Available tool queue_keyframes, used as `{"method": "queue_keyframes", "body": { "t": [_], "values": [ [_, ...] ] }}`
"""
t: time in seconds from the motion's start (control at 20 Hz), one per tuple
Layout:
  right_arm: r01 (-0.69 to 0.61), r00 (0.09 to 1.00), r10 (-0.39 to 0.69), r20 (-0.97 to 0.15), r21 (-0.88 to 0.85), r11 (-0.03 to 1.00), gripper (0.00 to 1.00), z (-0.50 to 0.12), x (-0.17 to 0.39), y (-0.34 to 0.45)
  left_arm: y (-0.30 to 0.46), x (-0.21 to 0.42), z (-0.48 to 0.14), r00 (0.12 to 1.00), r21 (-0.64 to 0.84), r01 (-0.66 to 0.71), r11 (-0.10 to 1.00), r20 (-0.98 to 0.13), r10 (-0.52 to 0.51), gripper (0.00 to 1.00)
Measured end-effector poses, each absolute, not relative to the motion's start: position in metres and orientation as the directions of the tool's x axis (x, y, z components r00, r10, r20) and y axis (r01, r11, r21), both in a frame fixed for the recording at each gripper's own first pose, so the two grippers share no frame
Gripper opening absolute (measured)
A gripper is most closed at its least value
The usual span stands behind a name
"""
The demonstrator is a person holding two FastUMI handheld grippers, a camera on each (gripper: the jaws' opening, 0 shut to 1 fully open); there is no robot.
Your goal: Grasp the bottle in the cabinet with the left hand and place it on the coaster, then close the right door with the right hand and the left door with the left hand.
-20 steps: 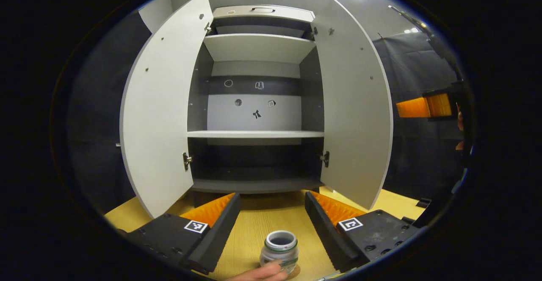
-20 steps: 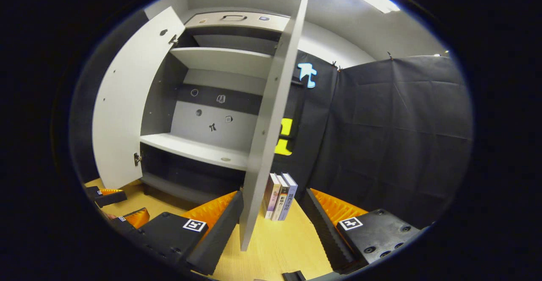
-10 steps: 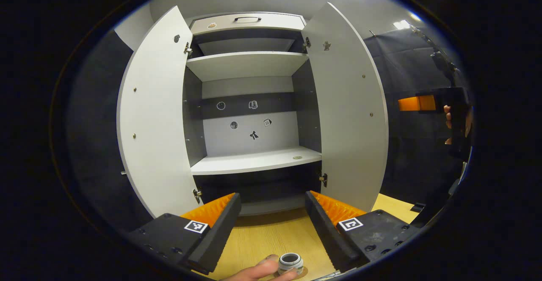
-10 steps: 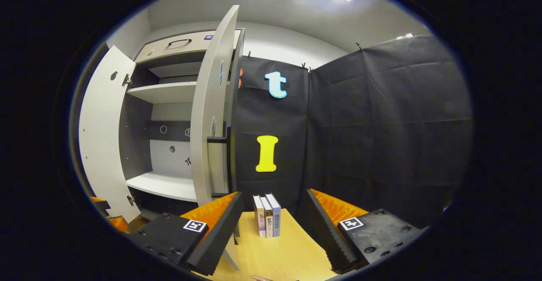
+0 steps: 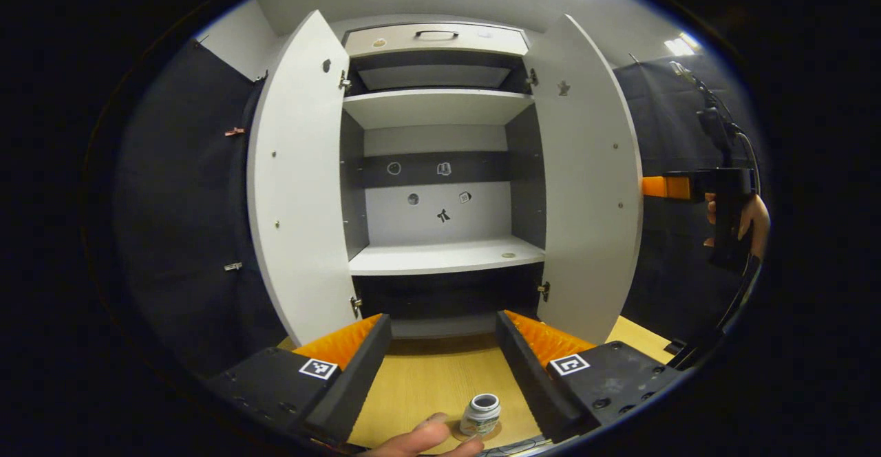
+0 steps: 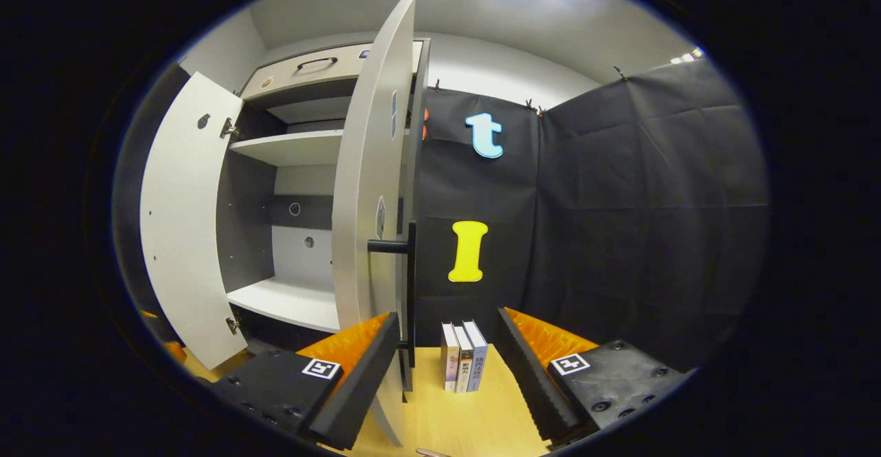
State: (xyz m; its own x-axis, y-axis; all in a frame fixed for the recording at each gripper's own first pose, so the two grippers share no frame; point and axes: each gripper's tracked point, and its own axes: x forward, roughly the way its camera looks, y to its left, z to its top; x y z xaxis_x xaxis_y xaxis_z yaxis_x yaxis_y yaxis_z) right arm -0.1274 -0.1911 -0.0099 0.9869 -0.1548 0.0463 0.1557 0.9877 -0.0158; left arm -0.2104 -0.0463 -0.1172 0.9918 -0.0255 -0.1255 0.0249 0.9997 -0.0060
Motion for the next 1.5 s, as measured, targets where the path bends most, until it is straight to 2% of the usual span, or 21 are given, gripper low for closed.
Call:
{"method": "queue_keyframes", "body": {
  "t": [0.3, 0.35, 0.4, 0.75, 0.8, 0.85, 0.9, 1.2, 1.5],
  "values": [
    [0.097, 0.994, -0.096, 0.051, -0.014, 0.995, 0.94, -0.008, -0.118, -0.142, 0.026, -0.21, -0.113, 0.987, 0.027, -0.096, 0.995, -0.128, 0.099, 0.96],
    [0.077, 0.996, -0.077, 0.046, -0.002, 0.997, 0.95, -0.009, -0.115, -0.13, 0.036, -0.21, -0.11, 0.987, 0.026, -0.108, 0.994, -0.12, 0.11, 0.99],
    [0.059, 0.997, -0.059, 0.039, 0.015, 0.998, 0.95, -0.01, -0.111, -0.119, 0.047, -0.208, -0.108, 0.985, 0.027, -0.121, 0.992, -0.118, 0.124, 0.96],
    [0.029, 1.0, -0.03, 0.006, 0.04, 0.999, 0.95, -0.015, -0.073, -0.051, 0.123, -0.207, -0.11, 0.975, 0.019, -0.193, 0.981, -0.108, 0.194, 0.96],
    [0.023, 1.0, -0.023, 0.007, 0.034, 0.999, 1.0, -0.015, -0.069, -0.045, 0.134, -0.205, -0.11, 0.973, 0.028, -0.202, 0.979, -0.106, 0.204, 0.96],
    [0.009, 1.0, -0.009, 0.008, 0.029, 1.0, 0.95, -0.015, -0.063, -0.033, 0.145, -0.202, -0.11, 0.972, 0.035, -0.21, 0.977, -0.101, 0.213, 0.96],
    [-0.001, 1.0, 0.001, 0.013, 0.026, 1.0, 0.95, -0.016, -0.054, -0.019, 0.155, -0.199, -0.107, 0.971, 0.036, -0.217, 0.976, -0.096, 0.219, 0.96],
    [0.049, 0.999, -0.049, 0.0, 0.025, 0.999, 0.95, -0.022, -0.007, 0.016, 0.201, -0.183, -0.088, 0.977, -0.034, -0.209, 0.977, -0.056, 0.207, 0.96],
    [0.09, 0.996, -0.091, 0.014, 0.018, 0.996, 0.95, -0.023, 0.029, 0.032, 0.223, -0.158, -0.071, 0.985, -0.003, -0.174, 0.985, -0.019, 0.174, 0.97]
  ]
}}
